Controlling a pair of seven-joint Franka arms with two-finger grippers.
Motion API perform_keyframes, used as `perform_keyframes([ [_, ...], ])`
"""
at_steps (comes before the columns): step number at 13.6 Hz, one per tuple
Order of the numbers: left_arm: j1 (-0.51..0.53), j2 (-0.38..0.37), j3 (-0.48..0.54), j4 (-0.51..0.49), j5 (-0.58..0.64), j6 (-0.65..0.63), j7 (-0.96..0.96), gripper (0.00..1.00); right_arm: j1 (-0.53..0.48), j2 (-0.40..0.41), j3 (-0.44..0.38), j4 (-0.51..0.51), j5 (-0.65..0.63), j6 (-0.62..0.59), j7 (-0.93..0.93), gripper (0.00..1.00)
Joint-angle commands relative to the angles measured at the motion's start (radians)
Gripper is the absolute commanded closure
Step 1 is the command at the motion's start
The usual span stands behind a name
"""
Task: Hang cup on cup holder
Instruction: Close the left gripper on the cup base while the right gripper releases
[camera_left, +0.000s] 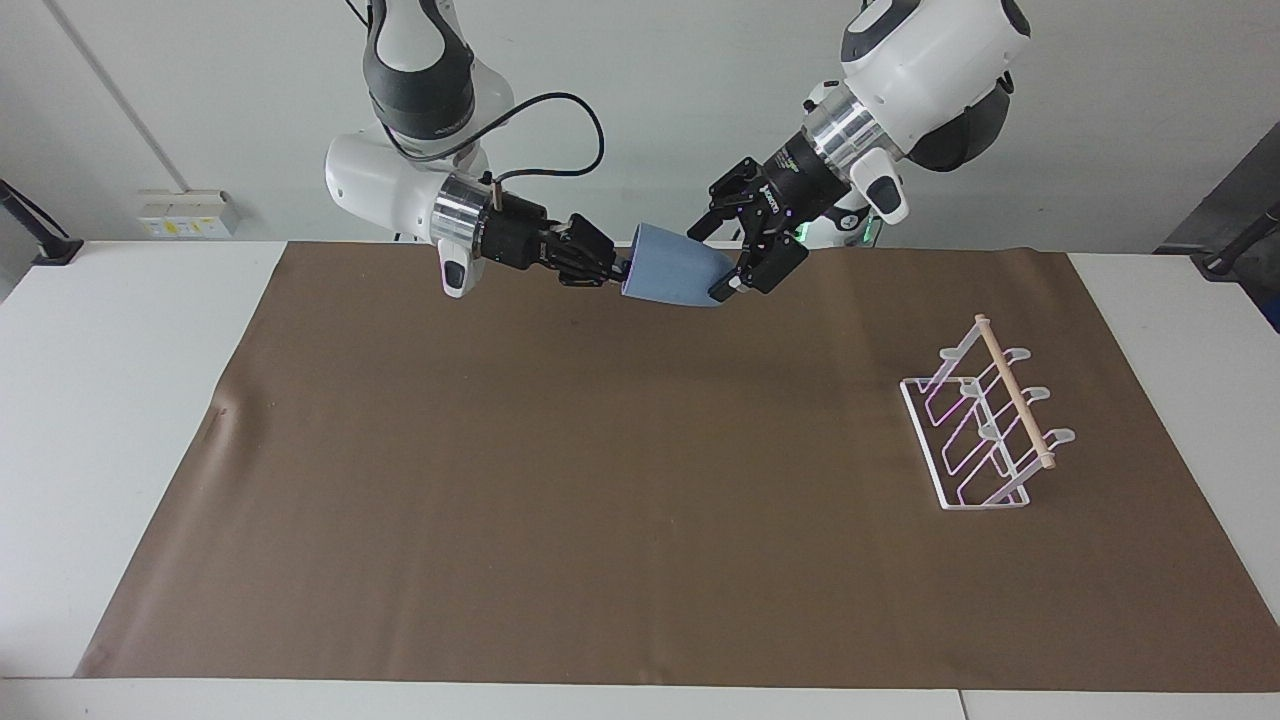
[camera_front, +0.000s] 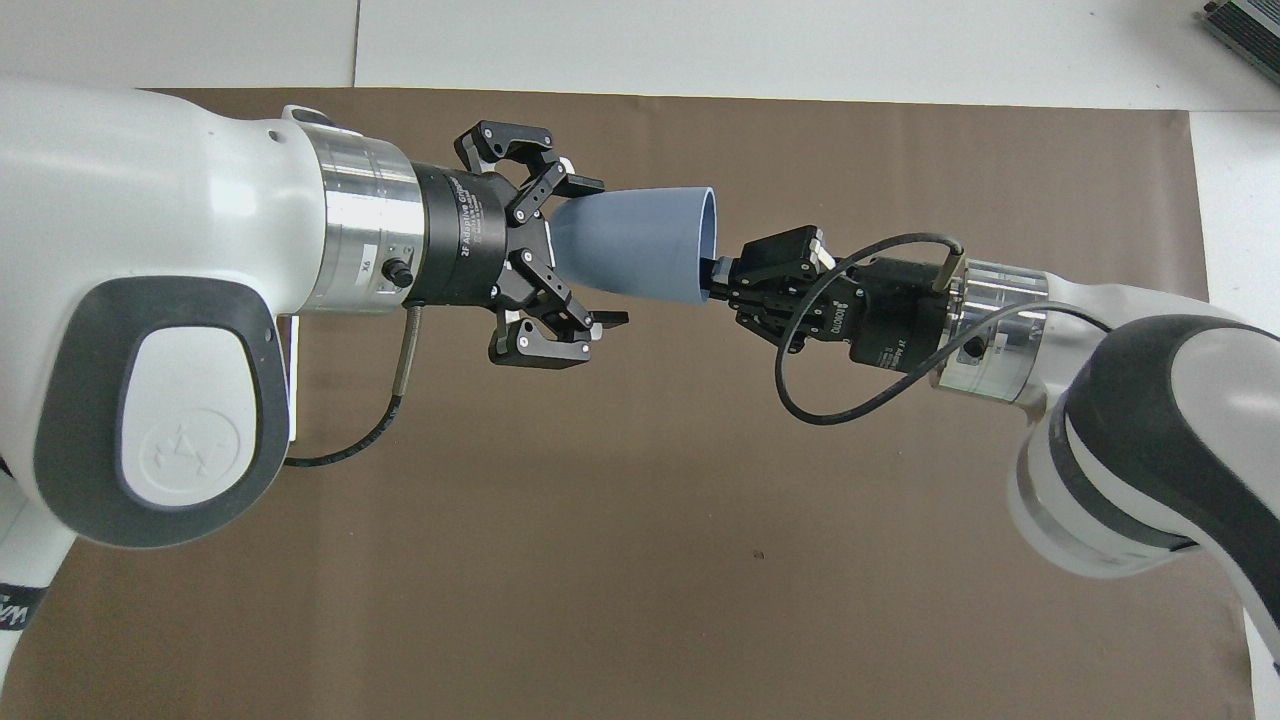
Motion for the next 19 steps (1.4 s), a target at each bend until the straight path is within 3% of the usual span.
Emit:
perform_keyframes([
  [1, -0.024, -0.004, 0.008, -0.010, 0.011, 0.005, -0.027, 0.75, 0.004, -0.004, 0.003, -0.004, 0.026, 0.022, -0.032, 1.00],
  [3, -0.021, -0.004, 0.009, -0.008, 0.012, 0.004, -0.024, 1.00, 0.004, -0.004, 0.003, -0.004, 0.026, 0.022, -0.023, 1.00],
  [5, -0.019, -0.004, 0.008, -0.007, 0.012, 0.004, -0.014, 1.00, 0.004, -0.004, 0.003, -0.001, 0.020, 0.022, 0.024, 1.00],
  [6, -0.018, -0.004, 0.008, -0.007, 0.012, 0.004, -0.012, 1.00, 0.004, -0.004, 0.003, 0.000, 0.018, 0.022, 0.040, 0.92],
  [8, -0.016, -0.006, 0.008, -0.007, 0.014, 0.001, -0.009, 1.00, 0.004, -0.006, 0.003, 0.000, 0.011, 0.022, 0.044, 0.68],
  [10, -0.012, -0.012, 0.009, -0.008, 0.014, -0.013, -0.011, 1.00, 0.004, -0.011, 0.003, 0.002, 0.006, 0.024, 0.035, 0.00],
  [19, 0.013, -0.019, 0.015, -0.011, 0.055, -0.016, -0.011, 1.00, -0.003, -0.027, 0.002, 0.007, -0.133, 0.030, 0.043, 0.00],
])
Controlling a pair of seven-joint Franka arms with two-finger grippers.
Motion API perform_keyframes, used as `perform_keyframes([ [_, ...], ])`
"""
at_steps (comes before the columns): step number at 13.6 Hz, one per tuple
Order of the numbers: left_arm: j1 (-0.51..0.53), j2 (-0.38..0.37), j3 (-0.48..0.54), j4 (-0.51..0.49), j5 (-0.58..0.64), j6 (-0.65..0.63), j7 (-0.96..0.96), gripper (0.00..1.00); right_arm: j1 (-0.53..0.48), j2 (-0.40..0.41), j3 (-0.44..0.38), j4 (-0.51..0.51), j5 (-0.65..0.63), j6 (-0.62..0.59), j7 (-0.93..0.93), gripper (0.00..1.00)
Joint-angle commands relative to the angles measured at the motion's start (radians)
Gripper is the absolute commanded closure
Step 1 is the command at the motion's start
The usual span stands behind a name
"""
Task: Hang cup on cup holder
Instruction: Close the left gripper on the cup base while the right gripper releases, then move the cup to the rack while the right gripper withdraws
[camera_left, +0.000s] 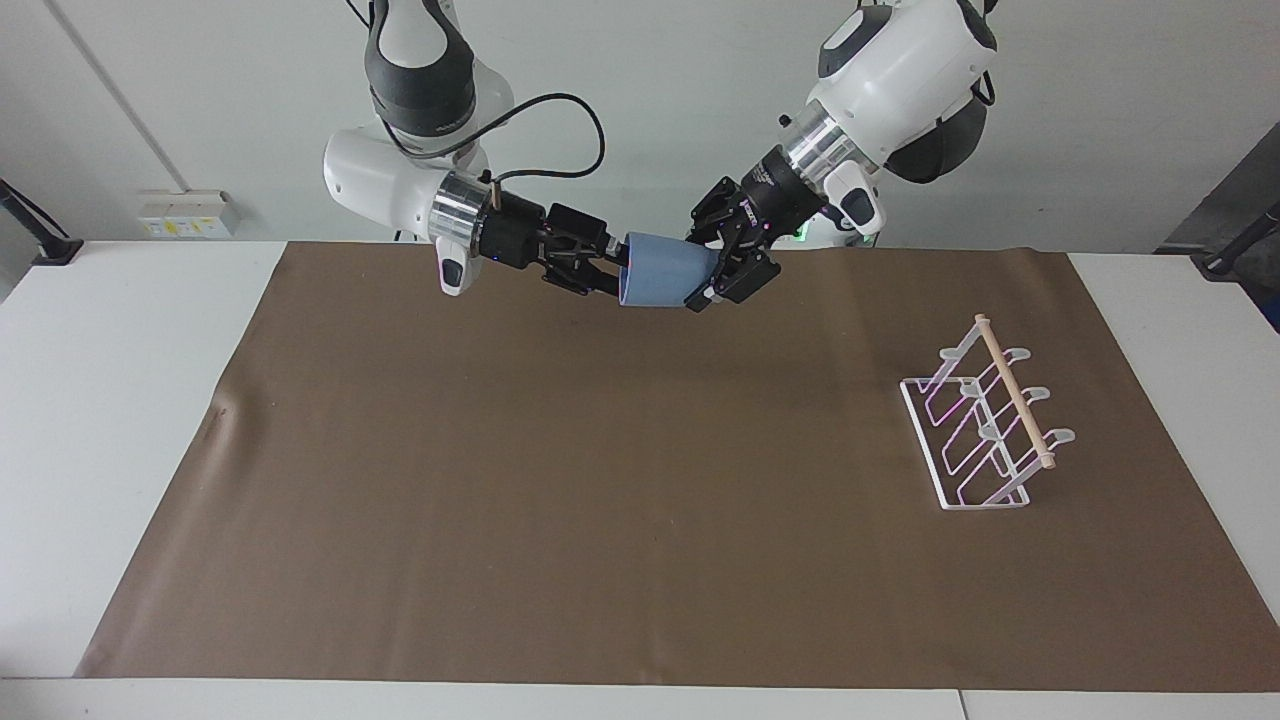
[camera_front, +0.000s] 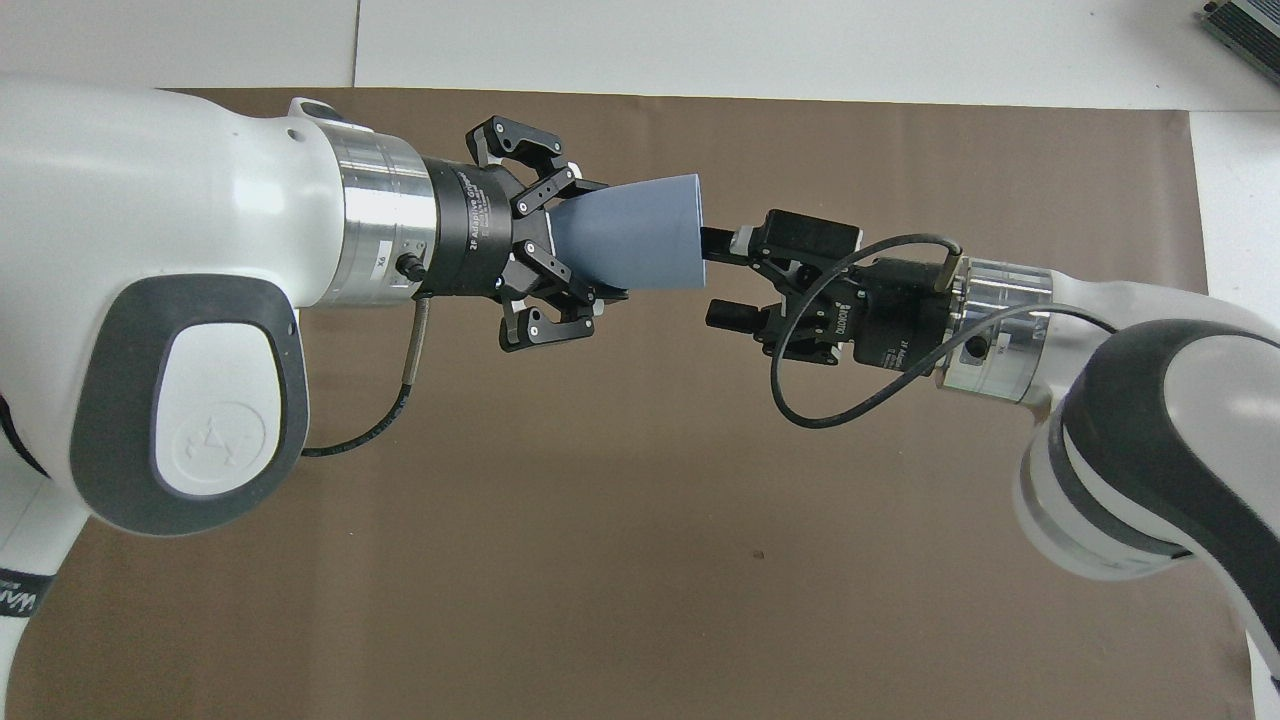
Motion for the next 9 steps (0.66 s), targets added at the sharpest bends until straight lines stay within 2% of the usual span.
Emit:
perform_keyframes([
  [1, 0.020, -0.018, 0.002, -0.012, 0.044, -0.014, -0.023, 1.00, -0.005, -0.025, 0.003, -0.001, -0.105, 0.017, 0.017, 0.00],
  [3, 0.056, -0.024, 0.003, -0.028, 0.050, -0.036, -0.018, 1.00, -0.009, -0.039, 0.001, -0.001, -0.215, 0.006, 0.017, 0.00],
  [7, 0.073, -0.037, 0.003, -0.054, 0.277, -0.053, -0.015, 1.00, -0.011, -0.045, 0.001, 0.026, -0.508, -0.023, 0.017, 0.00],
  [9, 0.083, -0.038, 0.003, -0.057, 0.322, -0.054, -0.002, 1.00, -0.011, -0.042, 0.001, 0.026, -0.690, -0.018, 0.017, 0.00],
])
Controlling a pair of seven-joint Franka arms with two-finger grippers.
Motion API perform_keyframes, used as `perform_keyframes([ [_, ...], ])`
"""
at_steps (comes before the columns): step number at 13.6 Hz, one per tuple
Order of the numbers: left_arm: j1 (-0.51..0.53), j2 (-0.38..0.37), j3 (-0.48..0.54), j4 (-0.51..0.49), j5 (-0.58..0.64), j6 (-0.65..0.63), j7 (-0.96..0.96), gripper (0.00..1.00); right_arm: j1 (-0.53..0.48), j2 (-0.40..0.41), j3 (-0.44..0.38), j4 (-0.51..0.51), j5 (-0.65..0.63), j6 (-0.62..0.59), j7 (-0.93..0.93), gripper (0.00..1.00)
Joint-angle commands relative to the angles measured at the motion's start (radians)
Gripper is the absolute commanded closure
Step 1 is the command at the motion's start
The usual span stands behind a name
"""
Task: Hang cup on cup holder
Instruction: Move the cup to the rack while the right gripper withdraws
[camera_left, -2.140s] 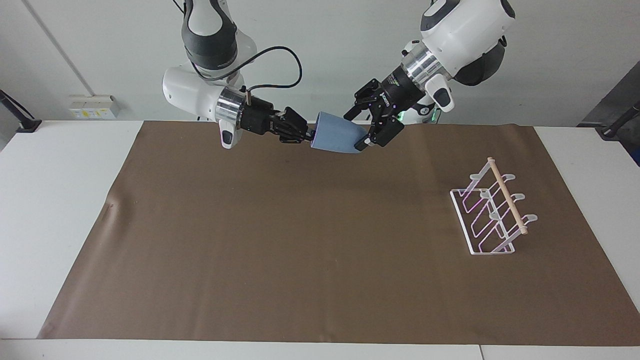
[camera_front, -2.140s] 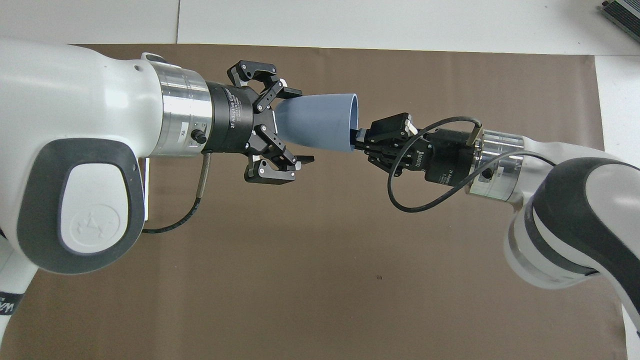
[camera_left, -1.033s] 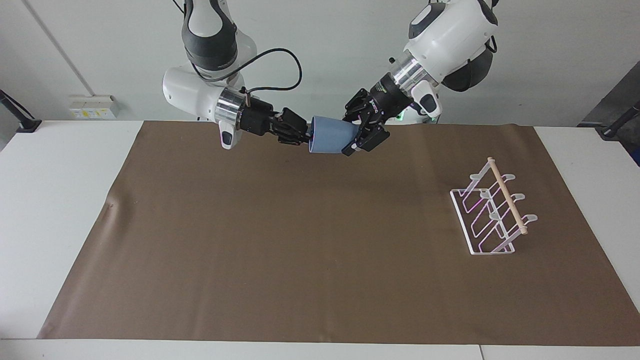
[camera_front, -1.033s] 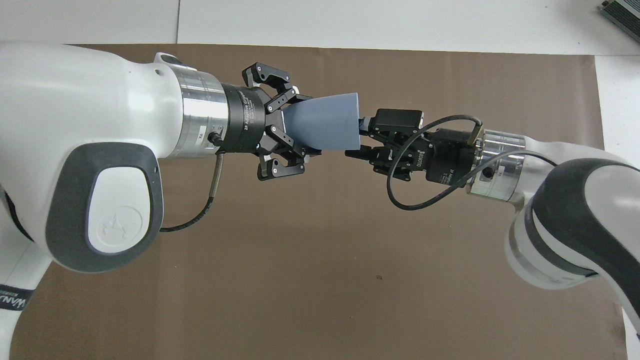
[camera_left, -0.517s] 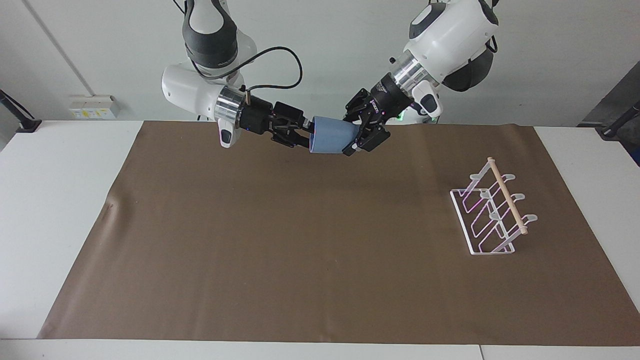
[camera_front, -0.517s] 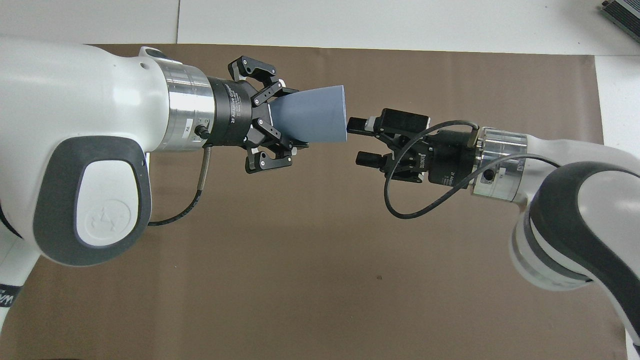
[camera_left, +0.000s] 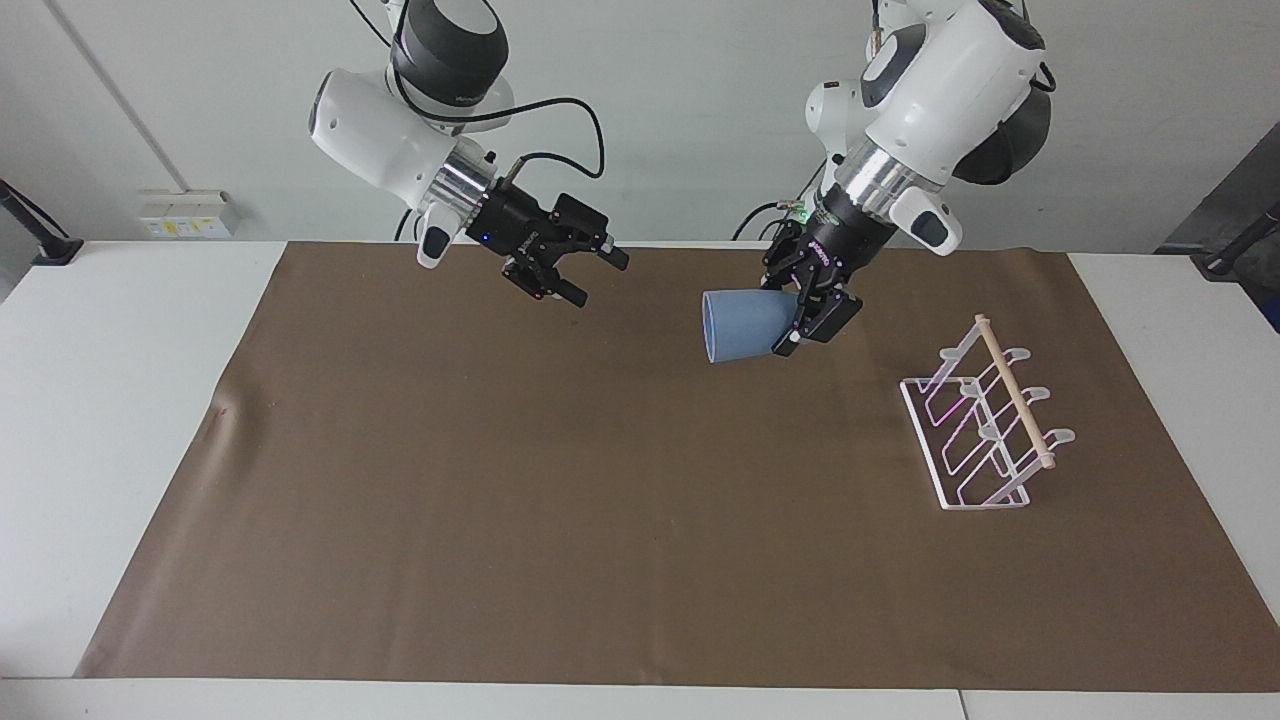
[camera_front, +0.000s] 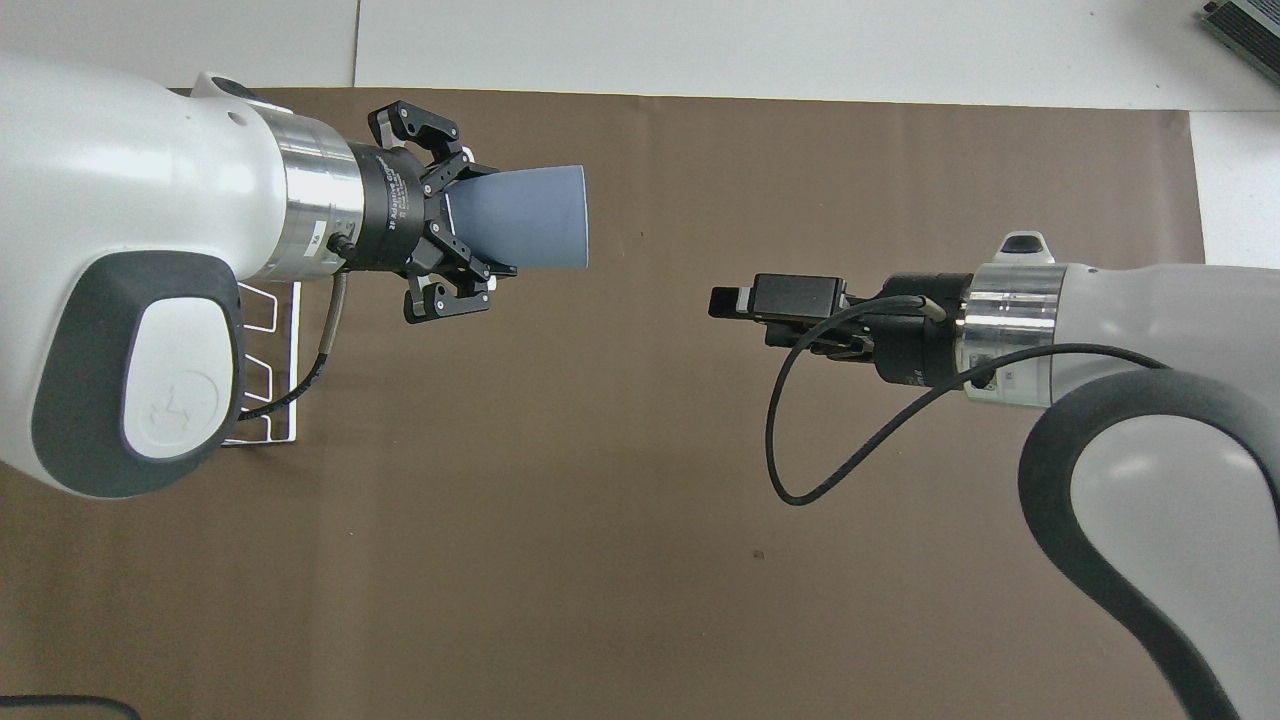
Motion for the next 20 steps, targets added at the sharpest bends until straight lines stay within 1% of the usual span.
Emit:
perform_keyframes([
  [1, 0.031, -0.038, -0.003, -0.045, 0.064, -0.021, 0.030, 1.00, -0.009, -0.002, 0.004, 0.006, -0.228, -0.014, 0.016, 0.00],
  [3, 0.062, -0.059, -0.003, -0.084, 0.105, -0.039, 0.086, 1.00, -0.009, 0.001, 0.004, 0.006, -0.394, -0.008, 0.016, 0.00],
  [5, 0.086, -0.087, -0.003, -0.133, 0.195, -0.047, 0.100, 1.00, -0.011, 0.001, 0.004, 0.012, -0.531, -0.009, 0.014, 0.00],
  [8, 0.090, -0.087, -0.003, -0.141, 0.319, -0.028, 0.099, 1.00, -0.018, 0.001, -0.005, 0.027, -0.688, -0.022, 0.016, 0.00],
  [11, 0.109, -0.085, -0.003, -0.141, 0.464, -0.016, 0.096, 1.00, -0.075, 0.018, -0.003, 0.101, -0.757, -0.109, 0.016, 0.00],
  [13, 0.128, -0.085, -0.003, -0.141, 0.545, -0.021, 0.096, 1.00, -0.101, 0.018, -0.003, 0.119, -0.817, -0.129, 0.010, 0.00],
  [15, 0.146, -0.081, -0.003, -0.143, 0.619, -0.025, 0.096, 1.00, -0.106, 0.011, -0.005, 0.125, -0.883, -0.152, 0.010, 0.00],
  [18, 0.153, -0.069, -0.004, -0.146, 0.744, -0.042, 0.097, 1.00, -0.114, 0.019, -0.008, 0.209, -0.975, -0.244, 0.010, 0.00],
  [19, 0.157, -0.056, -0.004, -0.152, 0.789, -0.041, 0.097, 1.00, -0.123, 0.024, -0.017, 0.236, -0.981, -0.276, 0.008, 0.00],
  [20, 0.160, -0.038, -0.004, -0.160, 0.842, -0.039, 0.096, 1.00, -0.130, 0.028, -0.049, 0.265, -0.976, -0.316, 0.007, 0.00],
])
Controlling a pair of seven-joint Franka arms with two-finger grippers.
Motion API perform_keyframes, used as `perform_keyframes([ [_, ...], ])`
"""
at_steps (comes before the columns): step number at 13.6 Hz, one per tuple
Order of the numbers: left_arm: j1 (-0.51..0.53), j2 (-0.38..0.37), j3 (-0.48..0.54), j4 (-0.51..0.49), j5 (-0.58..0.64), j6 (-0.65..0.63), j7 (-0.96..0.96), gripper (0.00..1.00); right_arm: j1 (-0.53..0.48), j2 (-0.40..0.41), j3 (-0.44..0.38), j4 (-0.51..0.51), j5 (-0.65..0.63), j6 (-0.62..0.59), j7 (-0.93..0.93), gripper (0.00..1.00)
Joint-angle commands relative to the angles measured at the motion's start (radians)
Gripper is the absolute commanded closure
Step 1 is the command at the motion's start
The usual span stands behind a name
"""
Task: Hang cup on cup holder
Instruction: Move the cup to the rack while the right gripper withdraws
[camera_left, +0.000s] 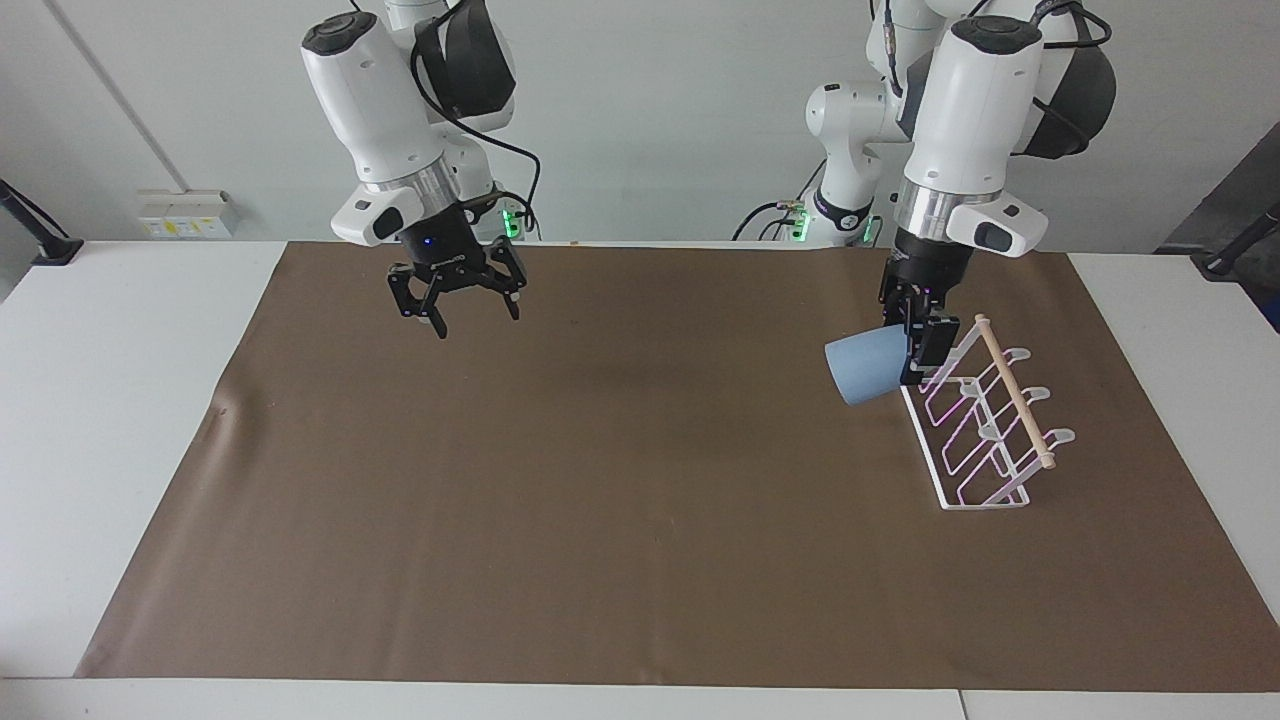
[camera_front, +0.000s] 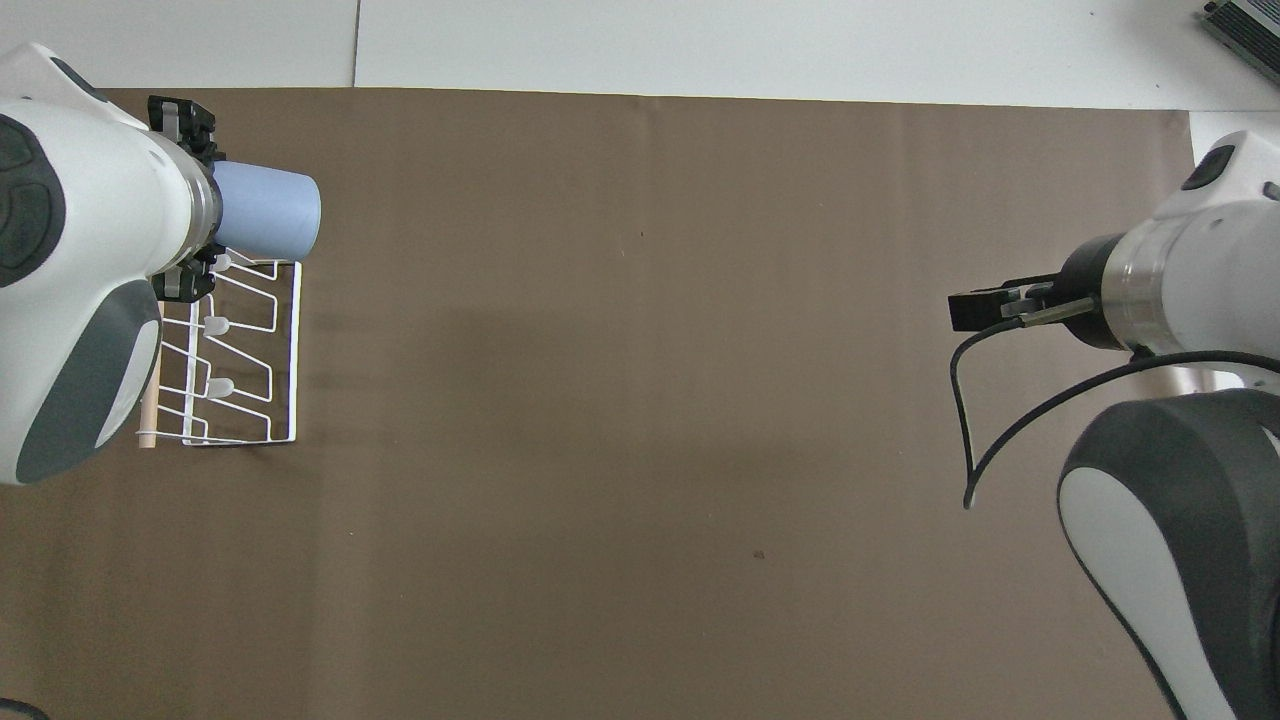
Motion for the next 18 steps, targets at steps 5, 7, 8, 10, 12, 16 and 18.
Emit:
perform_keyframes([
  [5, 0.064, 0.069, -0.008, -0.046, 0.255, 0.002, 0.010, 1.00, -0.010, 0.058, -0.168, 0.190, -0.003, -0.266, 0.008, 0.00],
  [7, 0.089, 0.073, -0.008, -0.066, 0.284, 0.018, 0.010, 1.00, -0.010, 0.074, -0.209, 0.264, 0.054, -0.358, 0.011, 0.00],
  [8, 0.092, 0.073, -0.008, -0.069, 0.290, 0.030, 0.010, 1.00, -0.010, 0.069, -0.222, 0.254, 0.054, -0.354, 0.008, 0.00],
  [10, 0.097, 0.069, -0.008, -0.106, 0.312, 0.057, 0.009, 1.00, -0.017, 0.069, -0.223, 0.237, 0.049, -0.337, 0.013, 0.00],
  [12, 0.106, 0.064, -0.008, -0.141, 0.321, 0.085, 0.007, 1.00, -0.008, 0.063, -0.225, 0.220, 0.036, -0.325, 0.010, 0.00],
  [16, 0.121, 0.064, -0.008, -0.181, 0.347, 0.139, 0.007, 1.00, -0.005, 0.040, -0.217, 0.183, 0.029, -0.345, 0.037, 0.00],
  [18, 0.121, 0.067, -0.008, -0.186, 0.361, 0.142, 0.006, 1.00, 0.015, 0.009, -0.211, 0.114, -0.003, -0.293, 0.042, 0.00],
])
